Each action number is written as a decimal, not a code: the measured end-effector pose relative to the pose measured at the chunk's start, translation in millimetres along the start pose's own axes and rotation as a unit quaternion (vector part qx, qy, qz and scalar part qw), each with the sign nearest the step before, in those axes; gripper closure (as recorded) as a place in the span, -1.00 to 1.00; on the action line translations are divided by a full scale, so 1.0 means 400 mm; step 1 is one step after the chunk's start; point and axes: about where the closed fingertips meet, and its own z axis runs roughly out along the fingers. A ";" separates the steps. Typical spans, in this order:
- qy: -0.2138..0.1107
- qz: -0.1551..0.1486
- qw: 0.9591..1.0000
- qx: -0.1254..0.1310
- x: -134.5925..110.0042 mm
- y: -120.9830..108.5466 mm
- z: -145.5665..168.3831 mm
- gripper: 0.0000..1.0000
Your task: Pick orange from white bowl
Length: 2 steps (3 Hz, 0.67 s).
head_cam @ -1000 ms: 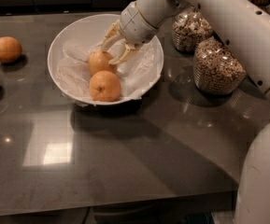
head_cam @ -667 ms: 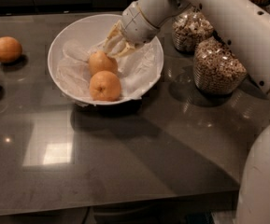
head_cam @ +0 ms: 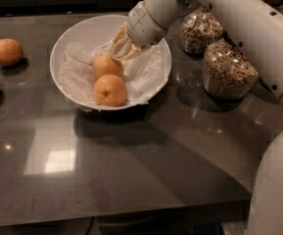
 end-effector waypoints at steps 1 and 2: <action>0.000 0.000 1.000 0.000 0.000 -0.001 -0.001 -0.23; 0.000 0.000 1.000 0.000 -0.005 -0.006 -0.008 -0.70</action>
Offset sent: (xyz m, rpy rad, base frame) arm 0.0065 -0.0014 0.0128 -0.0141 -0.0240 0.0207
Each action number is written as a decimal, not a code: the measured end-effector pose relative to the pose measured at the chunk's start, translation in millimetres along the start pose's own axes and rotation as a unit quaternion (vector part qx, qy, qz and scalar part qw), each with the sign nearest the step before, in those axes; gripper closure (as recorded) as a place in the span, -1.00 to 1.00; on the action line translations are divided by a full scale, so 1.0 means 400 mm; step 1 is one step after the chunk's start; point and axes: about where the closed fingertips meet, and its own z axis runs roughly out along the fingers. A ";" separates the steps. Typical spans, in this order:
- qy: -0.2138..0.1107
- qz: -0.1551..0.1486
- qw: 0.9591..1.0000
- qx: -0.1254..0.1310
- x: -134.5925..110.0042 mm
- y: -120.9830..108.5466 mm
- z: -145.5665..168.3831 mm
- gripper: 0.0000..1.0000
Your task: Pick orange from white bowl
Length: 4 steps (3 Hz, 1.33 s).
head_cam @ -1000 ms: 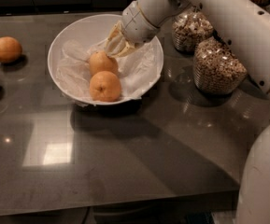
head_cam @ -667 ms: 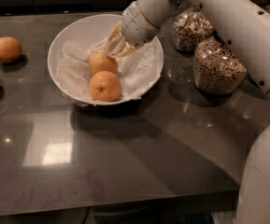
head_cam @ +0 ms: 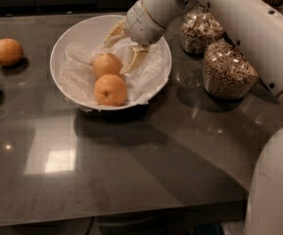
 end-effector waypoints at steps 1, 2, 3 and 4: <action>0.000 0.000 1.000 0.000 0.000 0.000 0.000 -1.00; 0.000 0.000 1.000 0.000 0.000 0.000 0.000 -0.62; 0.000 0.000 1.000 0.000 0.000 0.000 0.000 -0.15; 0.000 0.000 1.000 0.000 0.000 0.000 0.000 0.06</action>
Offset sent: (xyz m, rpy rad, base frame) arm 0.0000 0.0000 0.0000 0.0000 0.0000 0.0000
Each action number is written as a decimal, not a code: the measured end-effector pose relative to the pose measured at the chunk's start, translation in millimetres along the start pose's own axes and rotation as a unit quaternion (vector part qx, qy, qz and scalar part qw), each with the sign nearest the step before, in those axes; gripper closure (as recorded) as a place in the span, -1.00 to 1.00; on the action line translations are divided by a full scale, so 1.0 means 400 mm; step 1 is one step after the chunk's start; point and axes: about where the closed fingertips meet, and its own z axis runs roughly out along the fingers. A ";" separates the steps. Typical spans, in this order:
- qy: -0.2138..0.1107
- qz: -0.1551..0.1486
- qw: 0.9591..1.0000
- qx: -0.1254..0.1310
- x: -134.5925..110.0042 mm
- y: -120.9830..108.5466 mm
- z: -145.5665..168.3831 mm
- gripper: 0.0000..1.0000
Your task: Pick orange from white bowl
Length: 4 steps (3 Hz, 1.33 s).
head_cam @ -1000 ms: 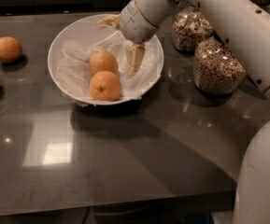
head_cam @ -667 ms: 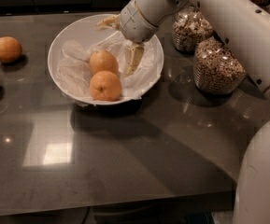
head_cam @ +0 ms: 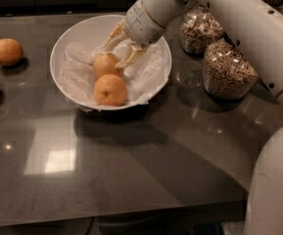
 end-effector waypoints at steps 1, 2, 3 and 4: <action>0.000 0.000 1.000 0.000 0.000 0.000 0.000 -0.04; 0.000 0.000 1.000 0.000 0.000 0.000 0.001 -0.30; -0.006 0.002 1.000 -0.003 0.005 0.001 0.016 -0.26; -0.017 0.007 1.000 -0.013 0.014 0.003 0.048 -0.20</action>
Offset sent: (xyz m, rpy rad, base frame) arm 0.0000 0.0000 0.0000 0.0000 0.0000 0.0000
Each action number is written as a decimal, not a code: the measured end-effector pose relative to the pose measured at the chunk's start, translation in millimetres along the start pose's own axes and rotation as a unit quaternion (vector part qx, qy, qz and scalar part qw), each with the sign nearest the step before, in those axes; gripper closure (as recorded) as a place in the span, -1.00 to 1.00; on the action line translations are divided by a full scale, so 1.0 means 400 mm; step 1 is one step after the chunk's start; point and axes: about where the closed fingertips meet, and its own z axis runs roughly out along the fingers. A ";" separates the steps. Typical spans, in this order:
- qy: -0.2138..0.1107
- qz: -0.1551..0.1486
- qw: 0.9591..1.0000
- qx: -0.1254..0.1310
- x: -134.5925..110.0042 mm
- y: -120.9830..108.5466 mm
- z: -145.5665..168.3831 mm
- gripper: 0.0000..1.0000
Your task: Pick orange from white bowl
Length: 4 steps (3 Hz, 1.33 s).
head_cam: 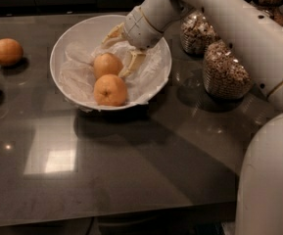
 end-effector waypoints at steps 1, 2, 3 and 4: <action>-0.012 -0.001 1.000 -0.011 0.003 -0.008 0.032 -0.22; -0.020 -0.007 1.000 -0.021 -0.007 -0.022 0.051 -0.22; -0.020 -0.007 1.000 -0.021 -0.008 -0.023 0.049 -0.26; -0.025 -0.011 0.999 -0.029 -0.016 -0.033 0.060 -0.22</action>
Offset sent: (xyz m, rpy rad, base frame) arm 0.0101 0.0360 -0.0123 -0.0070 0.0543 0.0982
